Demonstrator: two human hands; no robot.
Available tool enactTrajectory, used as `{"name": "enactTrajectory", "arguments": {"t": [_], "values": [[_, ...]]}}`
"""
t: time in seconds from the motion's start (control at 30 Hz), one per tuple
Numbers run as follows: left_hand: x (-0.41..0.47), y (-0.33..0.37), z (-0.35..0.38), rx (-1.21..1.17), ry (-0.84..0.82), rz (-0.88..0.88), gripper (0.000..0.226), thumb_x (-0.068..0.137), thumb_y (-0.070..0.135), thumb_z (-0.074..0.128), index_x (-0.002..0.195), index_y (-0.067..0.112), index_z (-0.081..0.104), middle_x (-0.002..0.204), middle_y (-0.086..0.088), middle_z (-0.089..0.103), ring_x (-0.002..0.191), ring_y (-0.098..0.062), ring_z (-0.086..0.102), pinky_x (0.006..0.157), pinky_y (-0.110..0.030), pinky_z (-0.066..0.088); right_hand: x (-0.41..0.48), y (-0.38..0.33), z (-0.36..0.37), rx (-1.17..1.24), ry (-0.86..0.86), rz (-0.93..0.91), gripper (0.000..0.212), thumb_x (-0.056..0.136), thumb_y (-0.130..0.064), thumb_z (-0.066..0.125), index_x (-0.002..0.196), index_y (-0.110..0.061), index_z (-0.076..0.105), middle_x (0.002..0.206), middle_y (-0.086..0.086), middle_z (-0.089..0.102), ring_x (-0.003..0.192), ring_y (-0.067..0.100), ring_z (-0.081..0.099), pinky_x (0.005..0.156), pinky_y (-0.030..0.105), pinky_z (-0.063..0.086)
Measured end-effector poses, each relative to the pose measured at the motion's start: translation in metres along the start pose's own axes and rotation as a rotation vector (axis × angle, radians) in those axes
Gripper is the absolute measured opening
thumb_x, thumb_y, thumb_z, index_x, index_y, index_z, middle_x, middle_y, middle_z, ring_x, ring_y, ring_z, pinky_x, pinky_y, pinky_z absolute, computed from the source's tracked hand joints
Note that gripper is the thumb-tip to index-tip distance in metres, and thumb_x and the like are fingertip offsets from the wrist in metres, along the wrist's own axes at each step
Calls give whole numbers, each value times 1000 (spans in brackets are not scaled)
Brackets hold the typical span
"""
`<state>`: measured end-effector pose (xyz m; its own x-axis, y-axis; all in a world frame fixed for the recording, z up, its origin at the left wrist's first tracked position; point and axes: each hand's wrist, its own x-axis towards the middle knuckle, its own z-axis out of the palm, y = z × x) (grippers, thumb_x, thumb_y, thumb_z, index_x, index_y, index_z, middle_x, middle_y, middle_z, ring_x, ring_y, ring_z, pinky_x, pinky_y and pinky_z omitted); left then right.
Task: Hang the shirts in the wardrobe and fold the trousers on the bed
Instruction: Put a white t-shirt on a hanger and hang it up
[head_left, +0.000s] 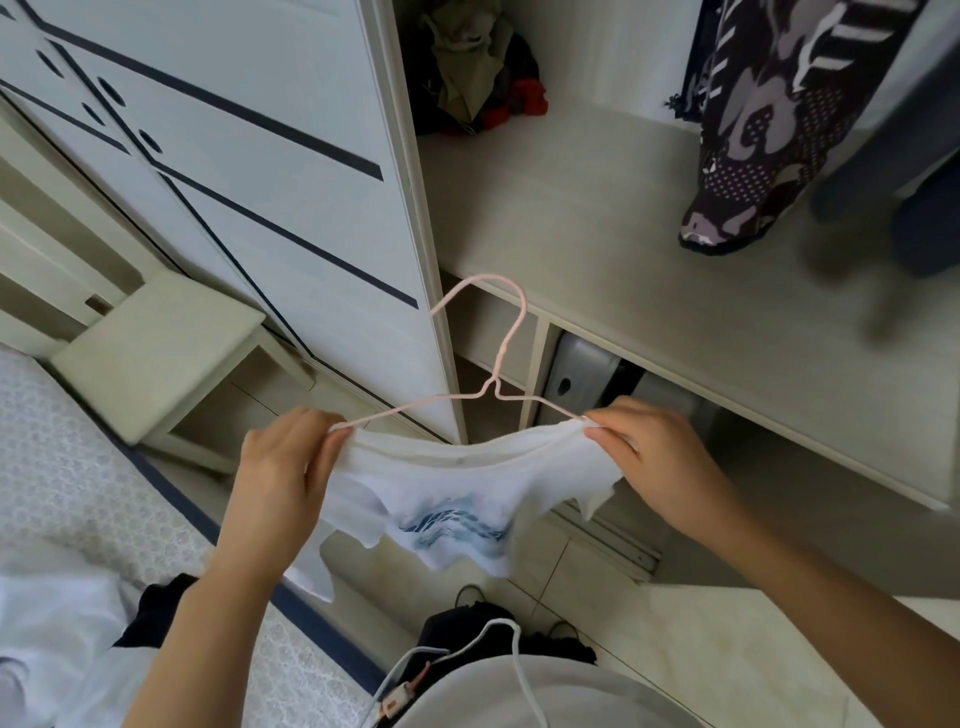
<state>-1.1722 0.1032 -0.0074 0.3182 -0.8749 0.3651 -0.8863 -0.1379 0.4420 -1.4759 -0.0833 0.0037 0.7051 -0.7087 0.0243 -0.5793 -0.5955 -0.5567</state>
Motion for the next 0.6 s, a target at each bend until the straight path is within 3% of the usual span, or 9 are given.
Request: {"name": "enactTrajectory", "arguments": {"t": [0.07,0.2,0.3,0.4,0.5,0.6], "values": [[1,6,2,2,2,10,27,99,25,45,94,7,65,81,2,57,65,-19,52,61,-45,49,-2,-5,1,17,37,-17,25,96,-8,57,117,0,67,104,14,67,96,25,63,80,26,49],[-6,16,6,-40,-12,6,20,98,16,50,92,7,67,80,2,54,68,-10,48,67,-16,42,-4,-28,5,69,85,-129,21,91,4,59,110,4,68,97,16,65,88,22,62,73,29,51],[-9,12,4,-65,20,-26,17,96,11,51,93,7,67,80,7,51,69,-4,46,69,-5,37,-7,-35,4,-29,48,-167,27,80,7,70,107,5,69,97,19,66,87,29,65,71,35,54],[-10,11,-1,-99,39,-35,15,96,11,50,90,12,64,81,20,47,74,3,50,68,-3,36,-4,-26,-1,-200,-4,-58,37,79,-3,76,115,-2,65,110,15,63,102,31,62,81,44,56],[-9,10,-1,-110,64,-46,15,96,9,51,89,13,63,81,19,49,75,2,52,67,-6,37,-6,-20,-3,-216,17,-46,27,96,-20,57,121,-14,60,113,3,62,105,20,57,89,32,49],[-7,8,-1,-130,118,-112,18,98,15,50,91,9,66,79,8,53,72,-10,52,69,-26,47,-7,-19,-7,-156,41,-27,35,97,-26,55,131,-16,56,116,2,62,106,18,57,90,32,48]]}}
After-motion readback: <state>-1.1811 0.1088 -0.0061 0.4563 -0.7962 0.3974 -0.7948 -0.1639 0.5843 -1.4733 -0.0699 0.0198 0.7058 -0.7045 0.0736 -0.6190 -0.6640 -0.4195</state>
